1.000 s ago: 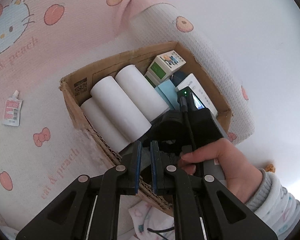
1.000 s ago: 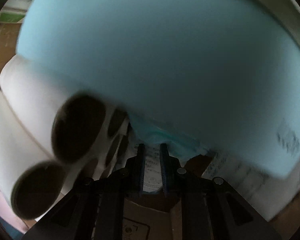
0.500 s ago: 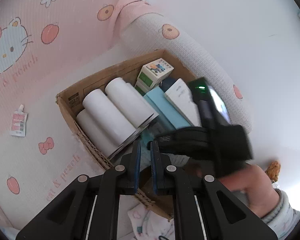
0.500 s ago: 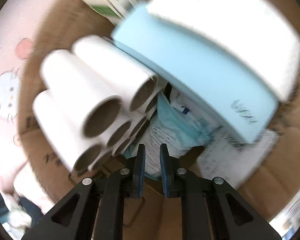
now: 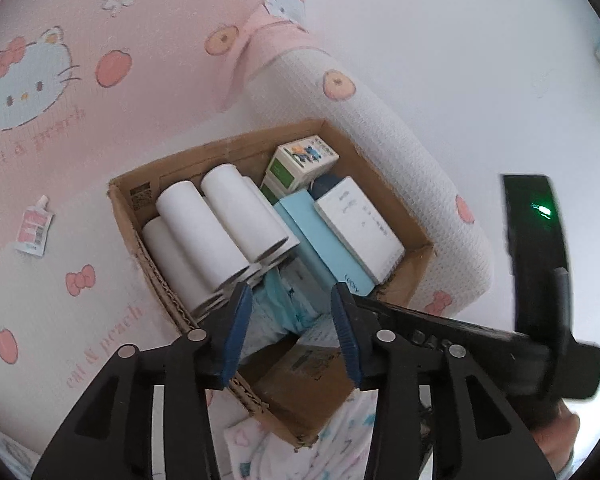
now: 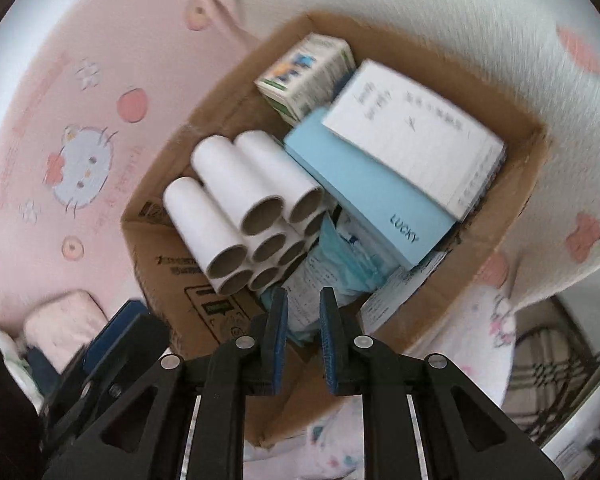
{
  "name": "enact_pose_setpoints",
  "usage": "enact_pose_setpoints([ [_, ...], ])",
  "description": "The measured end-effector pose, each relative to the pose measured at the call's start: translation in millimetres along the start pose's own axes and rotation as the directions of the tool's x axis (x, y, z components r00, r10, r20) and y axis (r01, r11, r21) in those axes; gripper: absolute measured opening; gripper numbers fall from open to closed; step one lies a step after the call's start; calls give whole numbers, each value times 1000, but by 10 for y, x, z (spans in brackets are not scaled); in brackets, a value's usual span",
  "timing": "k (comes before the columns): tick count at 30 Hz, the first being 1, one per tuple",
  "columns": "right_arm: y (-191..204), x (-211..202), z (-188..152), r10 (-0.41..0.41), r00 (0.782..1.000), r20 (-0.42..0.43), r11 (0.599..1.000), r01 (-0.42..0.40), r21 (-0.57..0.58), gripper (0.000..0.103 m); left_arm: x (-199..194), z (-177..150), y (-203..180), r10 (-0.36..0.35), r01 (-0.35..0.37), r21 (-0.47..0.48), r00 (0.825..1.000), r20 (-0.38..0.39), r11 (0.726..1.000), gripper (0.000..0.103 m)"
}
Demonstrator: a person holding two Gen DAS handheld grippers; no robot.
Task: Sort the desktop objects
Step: 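Withdraw the right gripper up out of the cardboard box, then move the open right gripper toward the white-and-red sachet on the sheet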
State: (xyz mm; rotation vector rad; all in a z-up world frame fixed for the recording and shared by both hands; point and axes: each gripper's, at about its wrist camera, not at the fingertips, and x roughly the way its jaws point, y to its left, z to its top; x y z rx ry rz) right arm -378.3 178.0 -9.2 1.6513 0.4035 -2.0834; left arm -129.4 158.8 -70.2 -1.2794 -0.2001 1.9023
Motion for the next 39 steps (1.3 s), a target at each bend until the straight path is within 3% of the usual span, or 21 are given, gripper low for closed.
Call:
enact_pose_setpoints([
  [6,45,-274,-125,-41,995,86,993,50,-108,13,-143,-141,91,-70,72,-38,996,56,997,53],
  [13,373,-347,-277,-146,975,165,947,186,-262,13,-361,-239,225,-9,11,-18,994,111,1000,55],
  [18,643,-341,-426,-242,936,254,879,322,-352,13,-450,-324,428,-7,16,-63,991,131,998,55],
  [22,923,-354,-602,-278,891,358,804,420,-421,12,-555,-405,631,-10,24,-87,987,161,996,55],
  [24,1107,-338,-713,-276,866,418,755,464,-463,12,-606,-435,727,2,14,-89,986,170,996,55],
  [26,1244,-308,-786,-263,855,448,728,480,-489,12,-677,-485,858,31,-15,-94,983,178,995,55],
  [31,1534,-192,-925,-200,866,459,701,453,-551,12,-871,-665,1270,92,-66,-134,976,198,989,55],
  [34,1721,-121,-1014,-177,857,483,658,468,-589,13,-976,-820,1571,115,-78,-176,971,209,981,55],
  [36,1841,-76,-1065,-152,858,490,633,465,-619,13,-1011,-918,1816,114,-69,-220,973,199,973,55],
  [39,2018,13,-1165,-86,869,487,590,438,-679,13,-1023,-996,2120,156,-112,-246,974,166,963,55],
])
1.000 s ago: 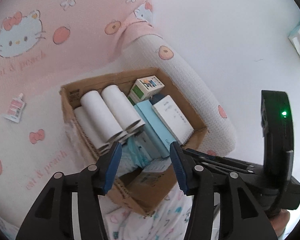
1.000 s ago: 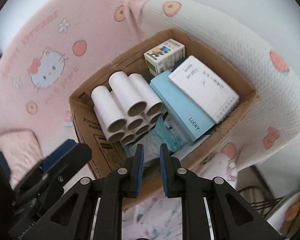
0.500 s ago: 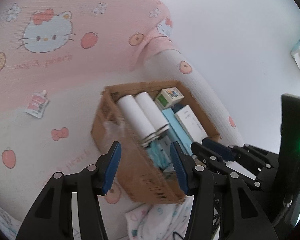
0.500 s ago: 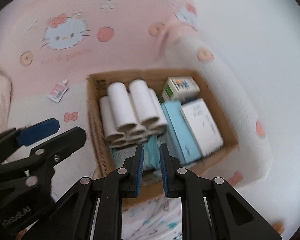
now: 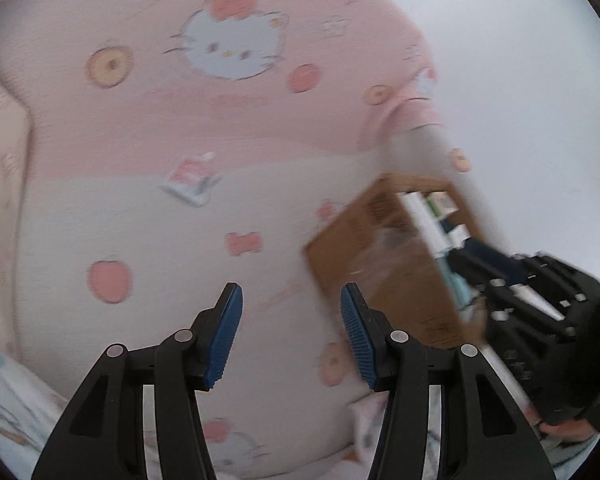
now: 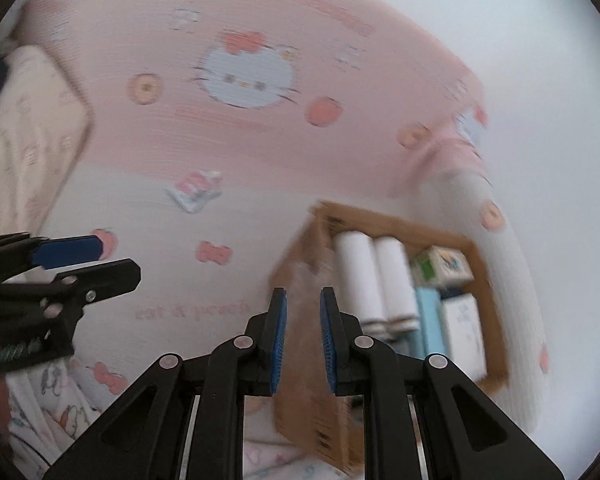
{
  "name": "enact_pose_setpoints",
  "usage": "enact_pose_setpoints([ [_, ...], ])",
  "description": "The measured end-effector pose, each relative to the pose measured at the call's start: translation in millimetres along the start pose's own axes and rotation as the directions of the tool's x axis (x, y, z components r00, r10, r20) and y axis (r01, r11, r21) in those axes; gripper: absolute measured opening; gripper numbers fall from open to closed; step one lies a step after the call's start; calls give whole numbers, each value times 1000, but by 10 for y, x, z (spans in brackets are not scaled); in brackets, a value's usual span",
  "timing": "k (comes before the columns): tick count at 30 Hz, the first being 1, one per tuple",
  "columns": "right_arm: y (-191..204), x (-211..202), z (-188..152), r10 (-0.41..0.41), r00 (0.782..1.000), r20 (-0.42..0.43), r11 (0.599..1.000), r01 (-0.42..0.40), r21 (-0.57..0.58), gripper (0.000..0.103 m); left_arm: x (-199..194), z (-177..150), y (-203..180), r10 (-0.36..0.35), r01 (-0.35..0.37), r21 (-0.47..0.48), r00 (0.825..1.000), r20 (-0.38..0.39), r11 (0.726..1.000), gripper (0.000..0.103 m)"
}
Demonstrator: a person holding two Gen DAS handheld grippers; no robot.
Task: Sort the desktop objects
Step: 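Move the open right gripper toward the white-and-red sachet on the sheet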
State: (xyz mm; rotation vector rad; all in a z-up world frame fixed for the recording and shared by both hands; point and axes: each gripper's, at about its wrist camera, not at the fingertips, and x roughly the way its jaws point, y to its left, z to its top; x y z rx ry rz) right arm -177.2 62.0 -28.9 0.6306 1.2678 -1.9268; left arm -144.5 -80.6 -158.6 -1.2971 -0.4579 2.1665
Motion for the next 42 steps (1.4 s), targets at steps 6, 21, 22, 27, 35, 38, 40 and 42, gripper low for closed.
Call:
enact_pose_setpoints([
  [6,370,109,58,59,998,34,994,-56,-92,13,116,91,437,68,-68,-5,997,-21,998,62],
  [21,838,935,94,162,985,65,985,-158,-69,60,970,360,1300,-23,13,-196,999,-46,980,70],
  [22,855,1009,119,162,985,59,985,-158,-69,60,1015,377,1335,-23,14,-206,999,-45,978,70],
  [27,792,1444,365,206,978,25,978,-206,-8,60,1241,537,1446,-12,7,-216,1000,-22,976,70],
  [35,552,2149,877,309,947,-87,932,-283,225,60,1762,762,1632,-71,63,-287,997,-19,956,47],
  [38,502,2382,1040,350,929,-123,903,-300,306,60,1845,784,1704,-71,63,-318,997,-14,946,42],
  [40,495,2506,1133,387,912,-135,884,-325,337,60,1836,819,1709,-96,94,-329,995,9,940,42],
  [42,471,2628,1208,416,897,-148,861,-337,381,60,1841,854,1699,-115,120,-322,993,34,939,42],
])
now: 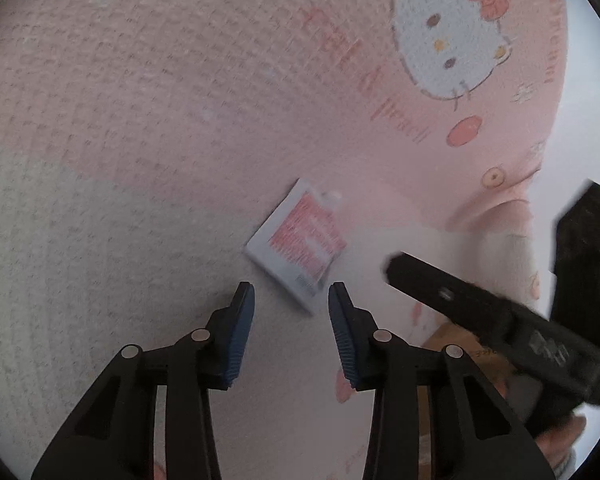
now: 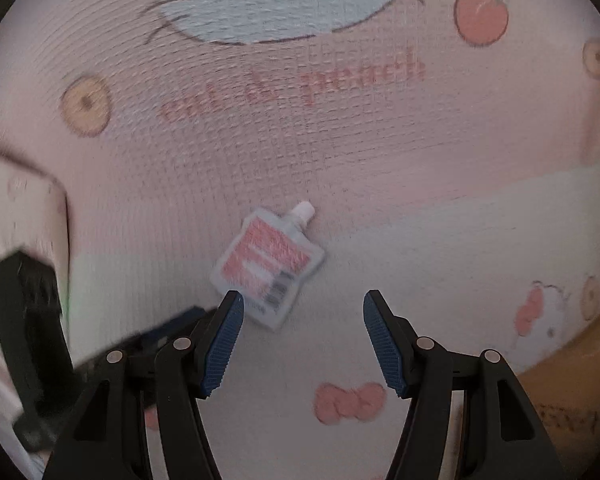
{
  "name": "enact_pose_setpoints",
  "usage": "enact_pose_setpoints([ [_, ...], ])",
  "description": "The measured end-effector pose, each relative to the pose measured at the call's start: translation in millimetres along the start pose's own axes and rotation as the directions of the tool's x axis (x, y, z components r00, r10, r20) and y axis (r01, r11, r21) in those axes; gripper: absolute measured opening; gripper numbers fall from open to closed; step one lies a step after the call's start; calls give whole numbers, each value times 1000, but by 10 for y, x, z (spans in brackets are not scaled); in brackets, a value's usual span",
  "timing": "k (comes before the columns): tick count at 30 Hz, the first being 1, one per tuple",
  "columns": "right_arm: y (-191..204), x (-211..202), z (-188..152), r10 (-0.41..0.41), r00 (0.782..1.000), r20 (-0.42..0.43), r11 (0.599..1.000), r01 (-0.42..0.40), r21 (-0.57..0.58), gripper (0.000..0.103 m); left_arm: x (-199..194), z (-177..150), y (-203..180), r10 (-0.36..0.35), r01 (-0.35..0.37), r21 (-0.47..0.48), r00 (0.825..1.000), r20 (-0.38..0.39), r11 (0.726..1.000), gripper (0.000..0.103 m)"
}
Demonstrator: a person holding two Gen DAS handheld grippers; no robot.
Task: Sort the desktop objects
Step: 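Move the open right gripper toward the white-and-red sachet on the sheet, then lower the right gripper around the white-and-red sachet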
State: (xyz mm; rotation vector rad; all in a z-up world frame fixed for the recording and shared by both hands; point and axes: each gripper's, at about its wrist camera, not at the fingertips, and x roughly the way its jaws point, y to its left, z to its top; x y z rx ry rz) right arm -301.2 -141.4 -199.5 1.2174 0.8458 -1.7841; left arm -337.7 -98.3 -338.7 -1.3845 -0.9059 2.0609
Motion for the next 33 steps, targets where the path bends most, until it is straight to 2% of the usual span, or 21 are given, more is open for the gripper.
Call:
enact_pose_setpoints([
  [3,-29,130,148,33,999,-21,999,-32,24,60,96,45,6,21,-21,1,1000,8,1000,41],
  [5,-87,255,247,54,997,-52,996,-49,81,60,152,64,57,5,-5,-30,1000,7,1000,35],
  [7,-146,349,301,103,992,-69,986,-93,138,60,152,89,94,-13,13,-55,1000,8,998,35],
  [8,-195,430,327,147,985,-88,974,-129,186,60,153,99,115,-24,25,-68,1000,8,997,35],
  [11,-319,605,348,212,972,-101,937,-172,305,60,175,103,232,-82,83,-152,997,14,985,35],
  [15,-385,714,344,266,961,-74,902,-220,372,59,176,117,293,-117,119,-203,993,20,972,35],
  [16,-391,713,348,271,961,-60,896,-229,381,47,171,108,297,-117,119,-206,993,24,971,35],
  [17,-388,705,359,291,956,-40,889,-255,381,26,148,88,304,-113,116,-204,993,27,972,34],
  [18,-370,716,373,315,948,-46,887,-277,369,23,158,92,292,-114,117,-202,993,29,972,34],
  [21,-307,751,374,294,949,-116,913,-243,328,20,134,67,300,-106,109,-205,994,25,973,30],
  [25,-318,697,255,344,929,-139,888,-273,370,20,74,28,328,-121,117,-208,993,-7,971,28],
  [27,-288,637,171,359,923,-141,881,-284,379,20,60,-28,310,-112,104,-183,993,-33,978,28],
  [29,-237,646,74,384,906,-181,871,-290,397,20,79,-101,240,-94,84,-146,993,-65,986,28],
  [30,-203,651,25,382,904,-195,873,-283,396,20,81,-125,207,-76,66,-128,995,-68,990,28],
  [31,-167,642,-10,356,912,-203,887,-261,380,20,69,-148,173,-52,45,-110,997,-60,993,27],
  [33,-110,569,0,280,946,-162,925,-221,309,20,19,-164,132,-21,17,-95,999,-41,995,27],
])
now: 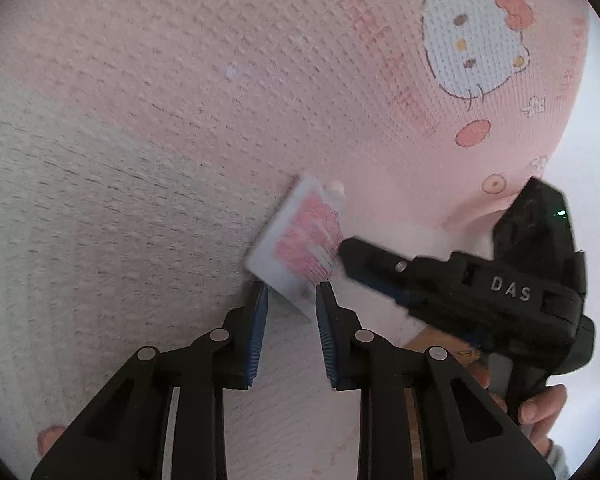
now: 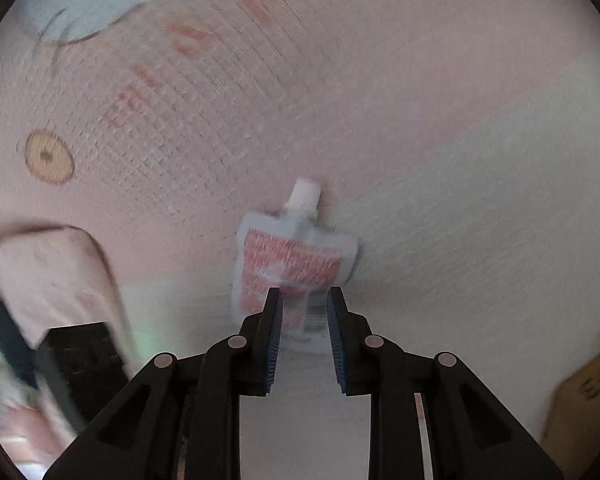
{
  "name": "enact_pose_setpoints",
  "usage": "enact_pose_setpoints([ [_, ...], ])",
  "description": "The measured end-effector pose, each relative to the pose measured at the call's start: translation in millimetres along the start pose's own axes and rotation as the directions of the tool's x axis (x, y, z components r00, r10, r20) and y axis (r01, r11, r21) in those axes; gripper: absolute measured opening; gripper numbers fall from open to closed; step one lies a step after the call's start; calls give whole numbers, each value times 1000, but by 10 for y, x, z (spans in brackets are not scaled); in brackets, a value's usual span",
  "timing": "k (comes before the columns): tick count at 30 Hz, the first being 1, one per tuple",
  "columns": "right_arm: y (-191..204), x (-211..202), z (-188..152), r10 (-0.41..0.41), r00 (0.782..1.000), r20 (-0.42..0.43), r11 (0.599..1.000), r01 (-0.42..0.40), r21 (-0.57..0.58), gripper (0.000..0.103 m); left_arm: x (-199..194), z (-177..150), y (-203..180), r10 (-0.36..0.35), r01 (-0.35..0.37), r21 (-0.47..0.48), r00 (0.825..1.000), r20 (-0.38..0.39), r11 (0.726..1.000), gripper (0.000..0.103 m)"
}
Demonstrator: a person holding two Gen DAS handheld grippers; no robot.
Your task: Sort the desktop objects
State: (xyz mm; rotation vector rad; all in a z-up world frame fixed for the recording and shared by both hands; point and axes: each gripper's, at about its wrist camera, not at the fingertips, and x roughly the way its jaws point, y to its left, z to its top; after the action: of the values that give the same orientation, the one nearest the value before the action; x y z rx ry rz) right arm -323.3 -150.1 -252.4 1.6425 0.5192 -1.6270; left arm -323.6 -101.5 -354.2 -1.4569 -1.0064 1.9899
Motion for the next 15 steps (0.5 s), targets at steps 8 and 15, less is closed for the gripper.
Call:
enact_pose_setpoints([
  [8,265,-17,308,-38,999,9,998,38,-45,53,-41,119,106,-23,27,-107,999,39,994,37],
  [15,145,268,662,-19,1000,-18,993,20,114,53,-22,162,114,-37,42,-135,999,38,990,37],
])
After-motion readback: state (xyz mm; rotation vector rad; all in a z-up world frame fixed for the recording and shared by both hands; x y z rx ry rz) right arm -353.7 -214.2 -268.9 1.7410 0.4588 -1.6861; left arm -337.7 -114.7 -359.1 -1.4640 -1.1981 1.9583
